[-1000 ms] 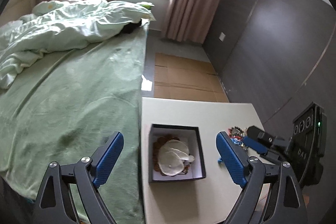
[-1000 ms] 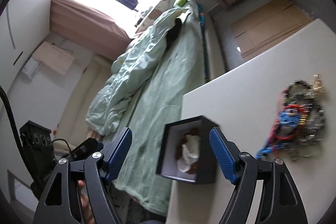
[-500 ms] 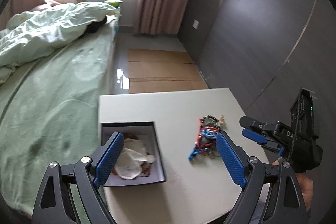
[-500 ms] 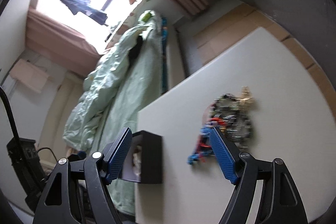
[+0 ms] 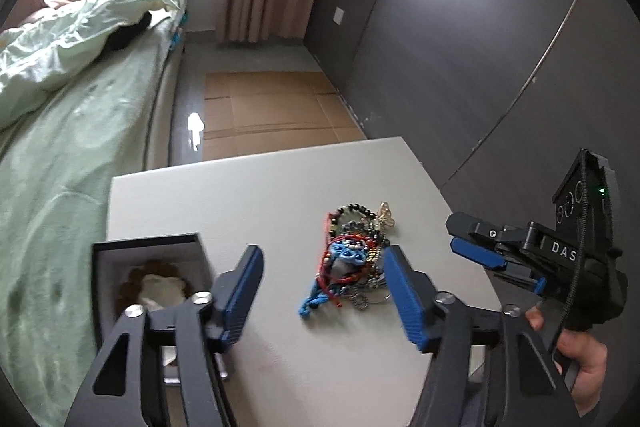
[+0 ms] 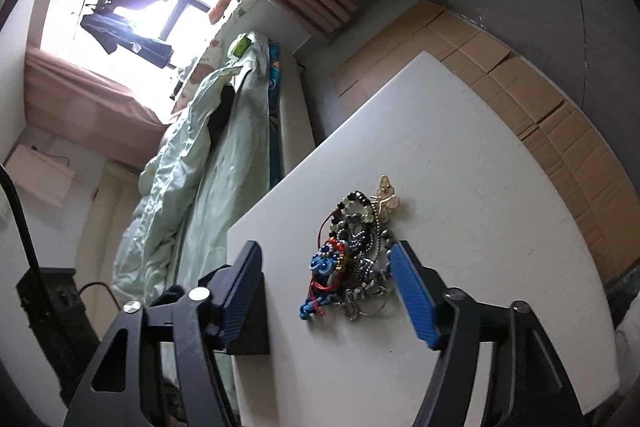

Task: Organize jewelry
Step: 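Move both open tools back over the jewelry pile, then close the left tool on the red-string bracelet in the pile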

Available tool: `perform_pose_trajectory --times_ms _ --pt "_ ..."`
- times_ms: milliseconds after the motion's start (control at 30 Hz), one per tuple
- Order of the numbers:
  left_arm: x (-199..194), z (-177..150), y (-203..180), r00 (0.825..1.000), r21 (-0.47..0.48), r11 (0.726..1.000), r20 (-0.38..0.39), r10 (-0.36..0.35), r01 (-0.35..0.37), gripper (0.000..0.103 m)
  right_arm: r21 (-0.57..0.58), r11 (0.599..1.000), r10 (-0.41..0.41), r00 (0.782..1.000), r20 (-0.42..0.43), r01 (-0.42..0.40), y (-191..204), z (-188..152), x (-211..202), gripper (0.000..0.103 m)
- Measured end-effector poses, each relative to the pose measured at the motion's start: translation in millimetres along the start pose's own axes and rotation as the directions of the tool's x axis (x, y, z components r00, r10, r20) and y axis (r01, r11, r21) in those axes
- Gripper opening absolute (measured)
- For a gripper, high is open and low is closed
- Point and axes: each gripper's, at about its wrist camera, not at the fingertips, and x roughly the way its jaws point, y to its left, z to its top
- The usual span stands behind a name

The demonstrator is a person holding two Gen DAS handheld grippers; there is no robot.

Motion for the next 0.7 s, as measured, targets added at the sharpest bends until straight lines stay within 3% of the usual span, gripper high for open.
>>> perform_pose_trajectory --times_ms 67,167,300,700 --pt "11 0 -3 1.000 -0.004 1.000 -0.020 -0.010 0.010 0.051 0.008 1.000 0.007 1.000 -0.007 -0.007 -3 0 1 0.056" --pt "26 1 -11 0.999 -0.003 1.000 -0.043 -0.026 0.026 0.049 0.028 0.999 0.015 1.000 -0.008 -0.015 -7 2 1 0.048" --pt "43 3 -24 0.997 0.015 0.999 -0.072 -0.038 0.040 0.040 0.060 0.998 0.011 1.000 0.019 -0.012 -16 7 -6 0.046" --pt "93 -3 -68 0.985 0.188 0.974 -0.095 0.146 -0.126 0.039 0.141 0.990 0.023 0.997 0.069 -0.032 -37 16 -23 0.045"
